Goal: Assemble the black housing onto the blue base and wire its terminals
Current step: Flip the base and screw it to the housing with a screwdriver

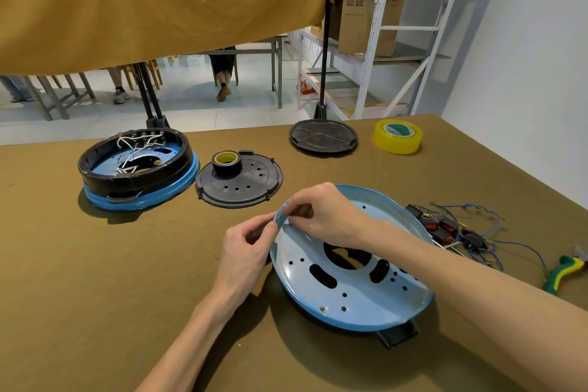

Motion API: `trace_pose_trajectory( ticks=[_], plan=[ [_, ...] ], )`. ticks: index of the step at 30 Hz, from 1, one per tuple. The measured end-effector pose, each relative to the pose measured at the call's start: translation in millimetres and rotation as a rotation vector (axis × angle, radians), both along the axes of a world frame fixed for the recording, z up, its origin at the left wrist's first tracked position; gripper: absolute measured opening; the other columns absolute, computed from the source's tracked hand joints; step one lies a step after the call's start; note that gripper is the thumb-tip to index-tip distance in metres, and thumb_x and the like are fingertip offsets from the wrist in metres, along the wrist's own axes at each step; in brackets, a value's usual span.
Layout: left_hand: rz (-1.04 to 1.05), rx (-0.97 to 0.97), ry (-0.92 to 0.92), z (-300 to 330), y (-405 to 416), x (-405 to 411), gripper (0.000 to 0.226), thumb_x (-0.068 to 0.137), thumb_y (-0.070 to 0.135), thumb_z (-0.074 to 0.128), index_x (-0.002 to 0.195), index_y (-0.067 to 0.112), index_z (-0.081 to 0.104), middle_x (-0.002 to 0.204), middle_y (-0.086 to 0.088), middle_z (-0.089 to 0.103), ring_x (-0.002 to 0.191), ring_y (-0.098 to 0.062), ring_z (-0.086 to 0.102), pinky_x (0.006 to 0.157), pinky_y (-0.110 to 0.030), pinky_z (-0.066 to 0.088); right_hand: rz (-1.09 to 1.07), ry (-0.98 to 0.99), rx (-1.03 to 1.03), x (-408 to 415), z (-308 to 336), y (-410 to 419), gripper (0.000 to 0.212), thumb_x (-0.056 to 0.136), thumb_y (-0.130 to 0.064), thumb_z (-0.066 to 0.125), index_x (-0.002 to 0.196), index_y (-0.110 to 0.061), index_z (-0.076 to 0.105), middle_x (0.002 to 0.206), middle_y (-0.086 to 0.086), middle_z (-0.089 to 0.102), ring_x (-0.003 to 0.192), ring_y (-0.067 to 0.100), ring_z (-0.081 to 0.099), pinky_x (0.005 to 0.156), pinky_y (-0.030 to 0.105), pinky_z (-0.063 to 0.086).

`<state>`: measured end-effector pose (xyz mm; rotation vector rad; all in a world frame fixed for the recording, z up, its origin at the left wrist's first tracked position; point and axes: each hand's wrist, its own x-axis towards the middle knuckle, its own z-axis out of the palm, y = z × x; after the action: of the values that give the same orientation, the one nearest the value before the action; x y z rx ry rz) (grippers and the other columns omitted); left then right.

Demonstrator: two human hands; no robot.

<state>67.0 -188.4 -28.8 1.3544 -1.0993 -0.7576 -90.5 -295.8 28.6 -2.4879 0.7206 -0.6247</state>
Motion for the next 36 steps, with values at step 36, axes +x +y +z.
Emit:
trace_pose_trajectory(
  ticks=[36],
  plan=[
    [-0.324, 0.039, -0.369, 39, -39, 15, 0.048, 0.083, 0.013, 0.085, 0.128, 0.021, 0.069, 0.106, 0.005, 0.078, 0.1, -0.01, 0.073, 0.09, -0.042, 0.062, -0.119, -0.123, 0.223, -13, 12, -8, 0.011, 0.084, -0.007, 0.082, 0.095, -0.009, 0.083, 0.088, 0.003, 0.079, 0.077, 0.014, 0.075, 0.074, 0.028, 0.062]
  ],
)
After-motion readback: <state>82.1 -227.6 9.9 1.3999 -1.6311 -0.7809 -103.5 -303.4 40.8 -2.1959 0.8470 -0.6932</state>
